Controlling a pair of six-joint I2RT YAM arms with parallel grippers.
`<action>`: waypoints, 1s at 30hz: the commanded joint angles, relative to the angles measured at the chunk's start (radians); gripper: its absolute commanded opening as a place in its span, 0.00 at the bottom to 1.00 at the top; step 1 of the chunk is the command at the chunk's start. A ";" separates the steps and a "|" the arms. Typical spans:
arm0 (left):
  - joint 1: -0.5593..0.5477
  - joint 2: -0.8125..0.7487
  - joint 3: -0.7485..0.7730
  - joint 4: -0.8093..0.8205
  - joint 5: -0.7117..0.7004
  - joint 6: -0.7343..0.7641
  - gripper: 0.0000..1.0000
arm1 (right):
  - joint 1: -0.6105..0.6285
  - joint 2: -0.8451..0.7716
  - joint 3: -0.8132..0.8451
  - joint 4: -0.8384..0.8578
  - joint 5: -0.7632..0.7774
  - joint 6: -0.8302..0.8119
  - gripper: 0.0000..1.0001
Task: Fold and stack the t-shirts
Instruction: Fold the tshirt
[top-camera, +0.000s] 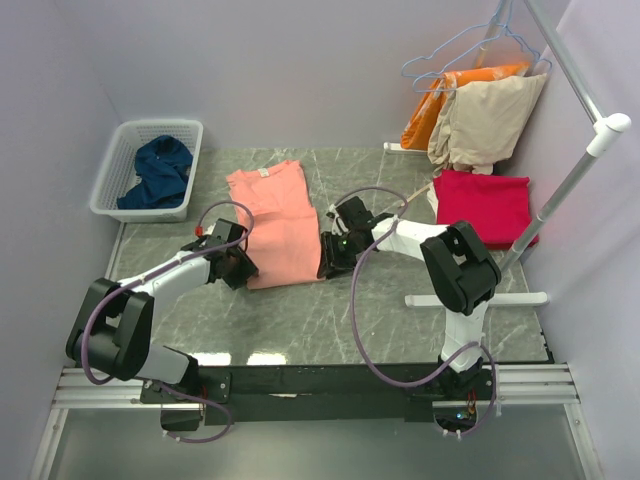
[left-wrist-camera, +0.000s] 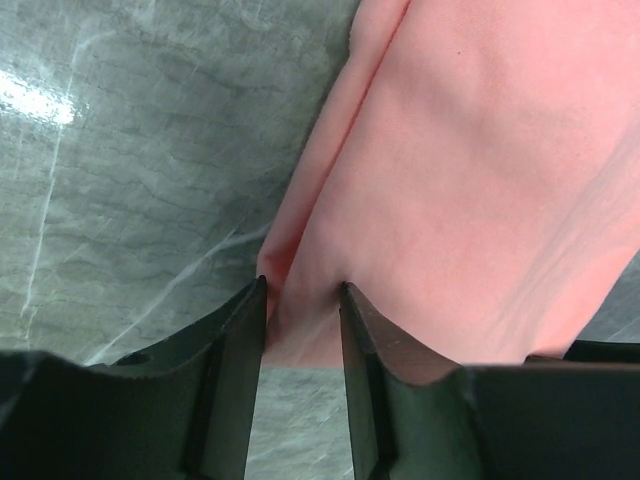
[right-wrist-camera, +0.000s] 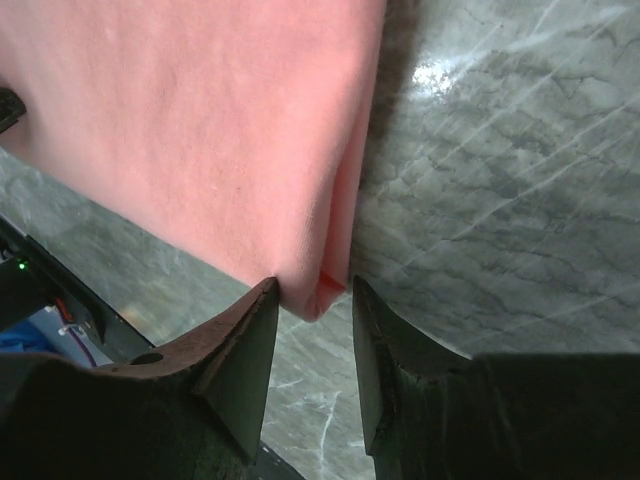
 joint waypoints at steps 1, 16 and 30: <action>-0.005 0.000 -0.014 0.032 0.014 0.013 0.40 | 0.009 0.003 -0.018 0.033 -0.007 -0.014 0.43; -0.034 0.009 -0.057 0.080 0.045 -0.010 0.01 | 0.038 0.034 0.023 0.032 -0.039 -0.003 0.00; -0.408 -0.201 -0.017 -0.415 -0.156 -0.399 0.01 | 0.099 -0.200 -0.128 -0.115 -0.035 0.020 0.00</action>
